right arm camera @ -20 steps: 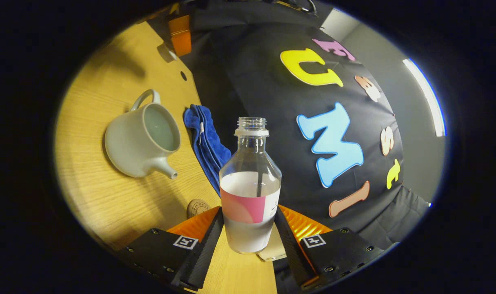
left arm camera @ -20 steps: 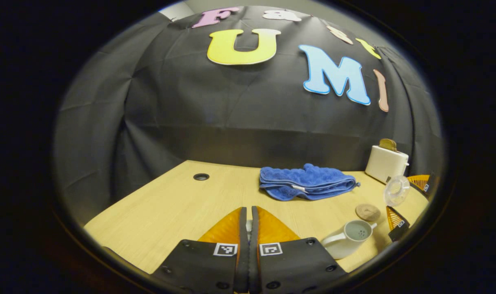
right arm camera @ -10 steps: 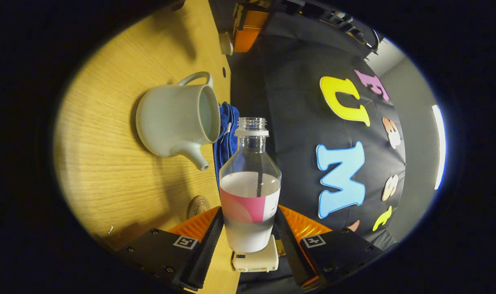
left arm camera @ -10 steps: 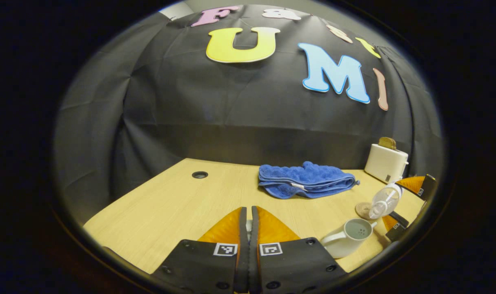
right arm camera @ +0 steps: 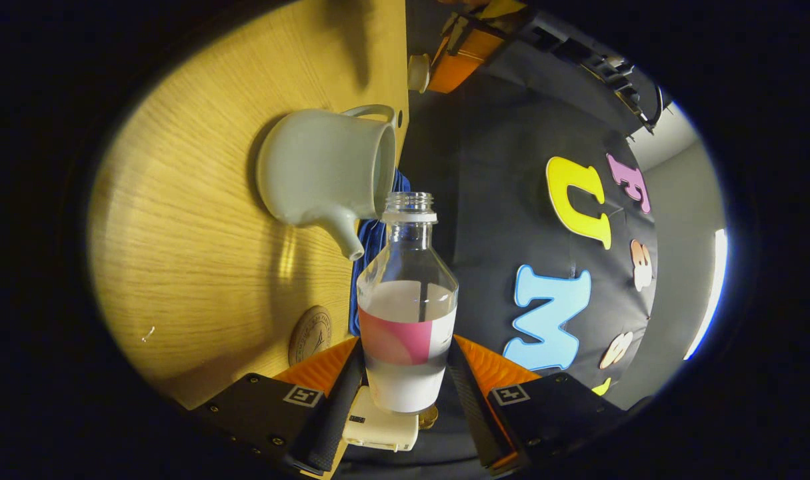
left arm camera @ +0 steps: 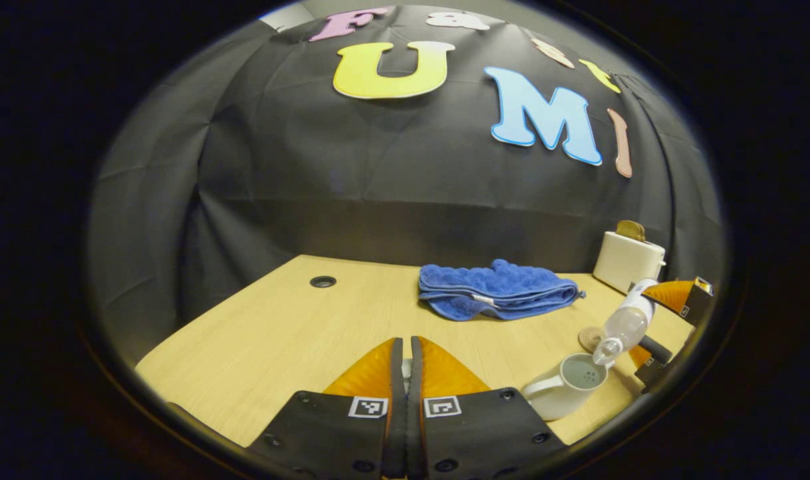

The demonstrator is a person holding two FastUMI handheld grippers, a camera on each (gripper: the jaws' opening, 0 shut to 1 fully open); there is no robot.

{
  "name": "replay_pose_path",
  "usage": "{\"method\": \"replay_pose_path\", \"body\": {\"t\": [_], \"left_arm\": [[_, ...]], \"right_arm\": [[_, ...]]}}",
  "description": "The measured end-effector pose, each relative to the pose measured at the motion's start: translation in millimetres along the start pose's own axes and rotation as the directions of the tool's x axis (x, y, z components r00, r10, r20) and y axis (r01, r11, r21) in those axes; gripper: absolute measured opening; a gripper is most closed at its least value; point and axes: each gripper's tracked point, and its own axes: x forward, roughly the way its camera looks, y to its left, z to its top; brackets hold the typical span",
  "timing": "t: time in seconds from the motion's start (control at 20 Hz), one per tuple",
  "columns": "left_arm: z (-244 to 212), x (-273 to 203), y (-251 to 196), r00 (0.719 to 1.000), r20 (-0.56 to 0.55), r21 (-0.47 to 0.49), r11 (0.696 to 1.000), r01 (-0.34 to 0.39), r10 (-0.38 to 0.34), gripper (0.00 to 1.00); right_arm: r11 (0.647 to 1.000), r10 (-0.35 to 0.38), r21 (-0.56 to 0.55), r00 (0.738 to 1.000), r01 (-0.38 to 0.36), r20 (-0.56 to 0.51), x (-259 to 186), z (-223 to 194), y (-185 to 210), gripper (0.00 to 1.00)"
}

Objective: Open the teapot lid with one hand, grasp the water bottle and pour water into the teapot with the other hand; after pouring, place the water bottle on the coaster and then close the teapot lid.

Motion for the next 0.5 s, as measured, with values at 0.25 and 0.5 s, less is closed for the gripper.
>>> {"method": "replay_pose_path", "body": {"t": [0.25,0.5], "left_arm": [[-2,1,-2,1.000,-0.008,0.003,1.000,0.005,-0.005,0.06],[-4,1,-4,1.000,-0.015,0.005,1.000,0.009,-0.009,0.06]], "right_arm": [[0.995,-0.062,-0.073,0.998,0.062,0.006,-3,0,-12,0.76],[0.990,-0.088,-0.112,0.996,0.089,0.016,-3,-3,-18,0.76]]}}
